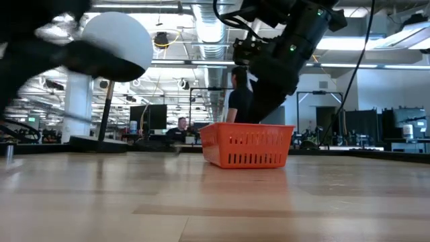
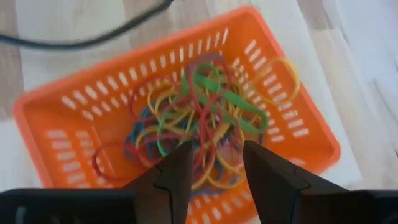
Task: Pick and place items into bin
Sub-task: Put the red rubber band into the orange bin
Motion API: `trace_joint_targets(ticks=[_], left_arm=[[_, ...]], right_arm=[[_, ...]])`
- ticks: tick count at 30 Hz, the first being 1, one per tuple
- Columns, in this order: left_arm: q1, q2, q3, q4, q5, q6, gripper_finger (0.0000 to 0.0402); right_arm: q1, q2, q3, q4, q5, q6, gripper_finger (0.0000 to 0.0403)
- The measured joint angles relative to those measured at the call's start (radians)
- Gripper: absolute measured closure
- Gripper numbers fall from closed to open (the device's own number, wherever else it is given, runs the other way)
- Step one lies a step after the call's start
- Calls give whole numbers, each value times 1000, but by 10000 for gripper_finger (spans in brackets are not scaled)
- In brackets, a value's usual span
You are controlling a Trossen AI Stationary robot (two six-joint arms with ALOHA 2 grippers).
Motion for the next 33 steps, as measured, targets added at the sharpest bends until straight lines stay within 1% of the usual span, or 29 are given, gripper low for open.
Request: trace_joint_targets(ticks=[4, 7, 10, 12, 14, 18, 20, 22, 25, 29, 33], left_arm=[[42, -1, 157, -214, -142, 145, 400], [80, -2, 280, -336, -234, 242, 401], [132, -4, 377, -388, -367, 312, 401], [180, -4, 416, -381, -398, 380, 401], [236, -4, 440, -331, -379, 468, 401], [356, -5, 451, -198, -282, 629, 401], [413, -5, 451, -123, -240, 657, 401], [464, -5, 440, -27, -176, 665, 401], [527, -6, 396, 81, -86, 704, 401], [595, -5, 305, 190, -74, 708, 401], [649, -5, 201, 346, -75, 726, 401]], right_arm=[[9, -12, 40, -119, -1, 15, 265], [29, -12, 91, -320, 2, 85, 264], [64, -12, 143, -478, 10, 143, 265], [95, -17, 161, -568, 49, 183, 266], [129, -41, 168, -637, 102, 227, 265], [212, -100, 168, -788, 168, 382, 262], [262, -136, 169, -869, 185, 491, 262], [318, -168, 169, -967, 185, 610, 262], [414, -198, 169, -1066, 185, 782, 264], [530, -208, 169, -1122, 185, 973, 266], [622, -191, 169, -1114, 185, 1064, 264]])
